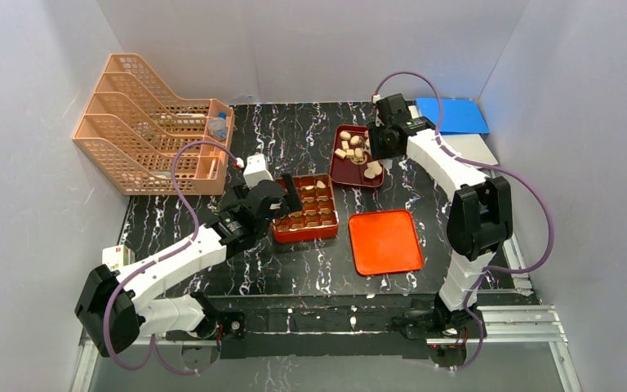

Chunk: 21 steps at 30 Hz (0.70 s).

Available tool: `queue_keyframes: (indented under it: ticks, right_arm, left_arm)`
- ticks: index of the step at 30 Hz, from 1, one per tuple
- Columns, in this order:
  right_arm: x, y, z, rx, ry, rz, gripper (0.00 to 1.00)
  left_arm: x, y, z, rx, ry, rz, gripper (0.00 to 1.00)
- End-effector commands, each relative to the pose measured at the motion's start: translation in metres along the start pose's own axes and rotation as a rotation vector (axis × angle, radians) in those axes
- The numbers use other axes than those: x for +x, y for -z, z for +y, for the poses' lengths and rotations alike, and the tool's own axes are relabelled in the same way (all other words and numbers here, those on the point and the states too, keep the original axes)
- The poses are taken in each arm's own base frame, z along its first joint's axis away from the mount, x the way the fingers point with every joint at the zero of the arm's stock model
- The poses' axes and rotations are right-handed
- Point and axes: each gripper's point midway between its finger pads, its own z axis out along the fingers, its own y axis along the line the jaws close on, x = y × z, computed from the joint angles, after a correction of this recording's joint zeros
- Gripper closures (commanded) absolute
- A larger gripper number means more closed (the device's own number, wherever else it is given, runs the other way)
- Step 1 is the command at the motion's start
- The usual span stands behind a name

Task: Pack the chocolate
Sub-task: Pick up the fake chocolate from the plate.

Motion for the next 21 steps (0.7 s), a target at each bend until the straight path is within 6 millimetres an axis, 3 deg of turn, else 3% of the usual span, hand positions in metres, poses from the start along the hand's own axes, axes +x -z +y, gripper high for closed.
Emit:
queue_keyframes:
  ticks: [1, 16, 21]
  right_arm:
    - [-0.021, 0.006, 0.0, 0.0, 0.011, -0.054, 0.52]
    - [-0.022, -0.016, -0.005, 0.011, 0.019, -0.031, 0.52]
    - [-0.019, -0.021, -0.004, 0.007, 0.02, -0.02, 0.61]
  left_arm:
    - [-0.017, 0.005, 0.001, -0.007, 0.022, -0.041, 0.02]
    - [-0.015, 0.002, 0.003, -0.015, 0.016, -0.038, 0.02]
    - [-0.014, 0.001, 0.006, -0.02, 0.017, -0.036, 0.02]
